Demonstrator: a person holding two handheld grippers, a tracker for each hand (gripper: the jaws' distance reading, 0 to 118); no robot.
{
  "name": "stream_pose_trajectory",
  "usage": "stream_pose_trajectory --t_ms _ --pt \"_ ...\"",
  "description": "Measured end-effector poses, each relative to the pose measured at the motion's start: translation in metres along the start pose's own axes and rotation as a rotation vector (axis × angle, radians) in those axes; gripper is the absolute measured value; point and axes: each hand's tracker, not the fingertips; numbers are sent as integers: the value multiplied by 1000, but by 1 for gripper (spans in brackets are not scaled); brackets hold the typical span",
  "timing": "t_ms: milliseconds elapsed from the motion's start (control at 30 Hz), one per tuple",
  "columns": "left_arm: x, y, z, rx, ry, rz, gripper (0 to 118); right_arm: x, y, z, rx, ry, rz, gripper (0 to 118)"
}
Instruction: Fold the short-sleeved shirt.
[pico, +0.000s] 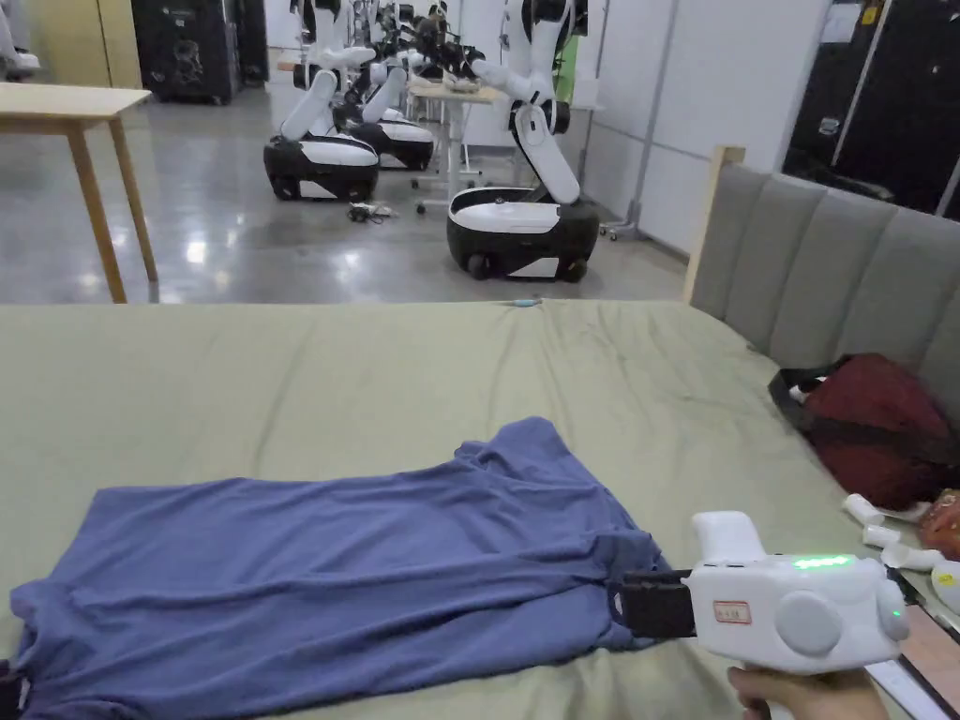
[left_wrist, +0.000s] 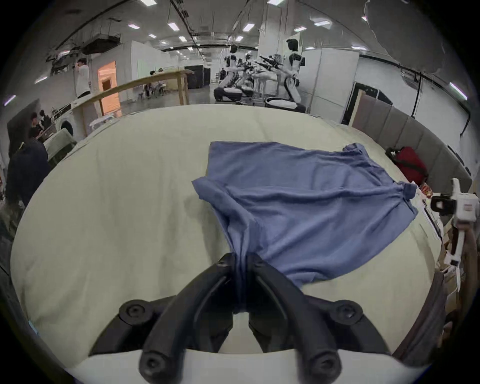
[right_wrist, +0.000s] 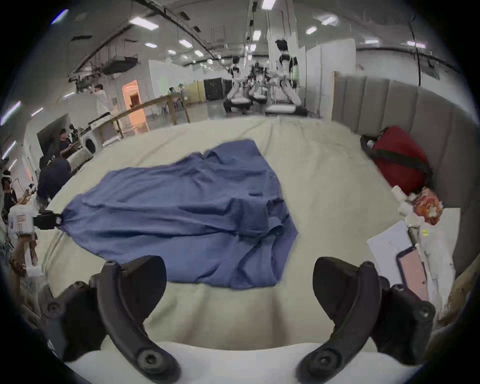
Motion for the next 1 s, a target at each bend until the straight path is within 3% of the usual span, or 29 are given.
stream_pose_trajectory --t_ms 200,267,333,400,433,467,567,700,800,1000 --pt "5 -2 1 -6 2 5 7 11 1 -40 -89 -21 -66 107" --pt "5 0 -1 -12 7 -5 7 4 -1 -48 -132 16 -67 91" --pt "6 -2 1 -12 7 -5 7 -10 -5 -51 -130 -51 -5 83" --pt "4 -1 -1 -11 5 1 7 -17 -4 -47 -121 -52 45 45" --pt "4 -1 -1 -12 3 4 7 -19 -5 -42 -103 -43 31 14" --pt "5 -2 0 -12 3 5 7 -20 -3 -40 -88 37 1 7" --pt "4 -1 -3 -18 7 -1 7 -28 0 -47 -130 9 53 7" --pt "1 -1 3 -19 -2 14 6 -18 1 -35 -96 36 -24 7" --pt "-7 -2 18 4 -48 43 6 -12 -2 -10 -63 44 -20 7" --pt "0 -14 65 43 -42 -43 6 -13 -19 42 -39 43 20 7"
